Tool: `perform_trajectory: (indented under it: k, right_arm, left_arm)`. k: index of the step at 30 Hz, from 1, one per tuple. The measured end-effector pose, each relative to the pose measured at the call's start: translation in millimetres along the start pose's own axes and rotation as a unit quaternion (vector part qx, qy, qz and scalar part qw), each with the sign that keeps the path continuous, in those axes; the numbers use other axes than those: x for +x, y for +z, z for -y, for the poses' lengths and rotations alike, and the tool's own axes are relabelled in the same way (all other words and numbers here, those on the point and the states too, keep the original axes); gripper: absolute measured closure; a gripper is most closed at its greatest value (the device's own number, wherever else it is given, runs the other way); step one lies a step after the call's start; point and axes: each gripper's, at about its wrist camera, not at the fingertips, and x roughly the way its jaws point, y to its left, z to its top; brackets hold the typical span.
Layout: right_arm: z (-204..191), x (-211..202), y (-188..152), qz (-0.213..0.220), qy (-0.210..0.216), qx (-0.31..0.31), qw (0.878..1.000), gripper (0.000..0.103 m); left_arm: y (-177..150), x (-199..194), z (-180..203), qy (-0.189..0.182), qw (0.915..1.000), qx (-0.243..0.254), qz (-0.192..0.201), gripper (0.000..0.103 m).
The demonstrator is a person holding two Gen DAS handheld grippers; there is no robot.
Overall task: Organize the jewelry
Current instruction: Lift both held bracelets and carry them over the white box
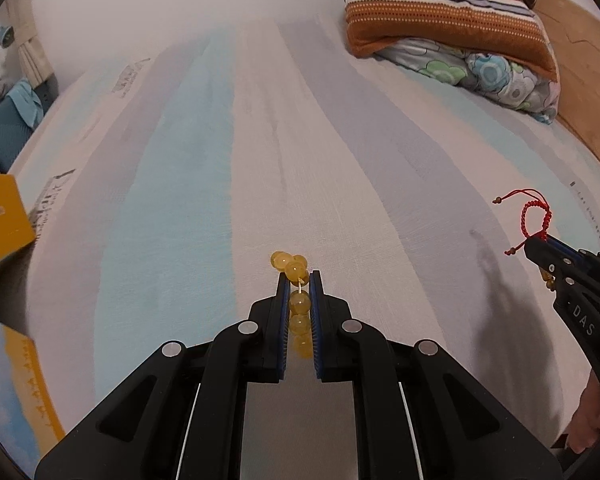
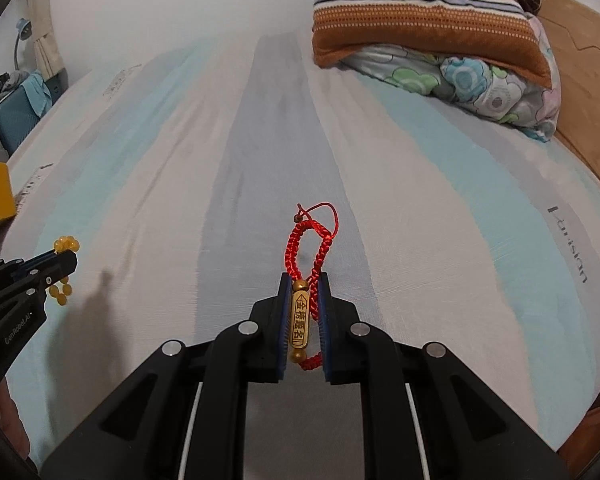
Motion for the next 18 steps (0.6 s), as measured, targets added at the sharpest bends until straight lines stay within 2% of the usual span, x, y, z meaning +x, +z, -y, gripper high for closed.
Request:
perform_trajectory:
  k: [11, 18]
  right_arm:
    - [-32.0, -62.8, -2.9, 0.030, 0.015, -0.010, 0.999, 0.092]
    - [-69.0, -102.1, -12.8, 0.044, 0.037, -0.020, 0.998, 0.092]
  left_arm:
    - [-14.9, -67.4, -37.4, 0.016, 0.9994, -0.017, 0.025, 0.094]
    - [-32.6, -111.8, -68.6, 0.024, 0.9983, -0.039, 0.035, 0.094]
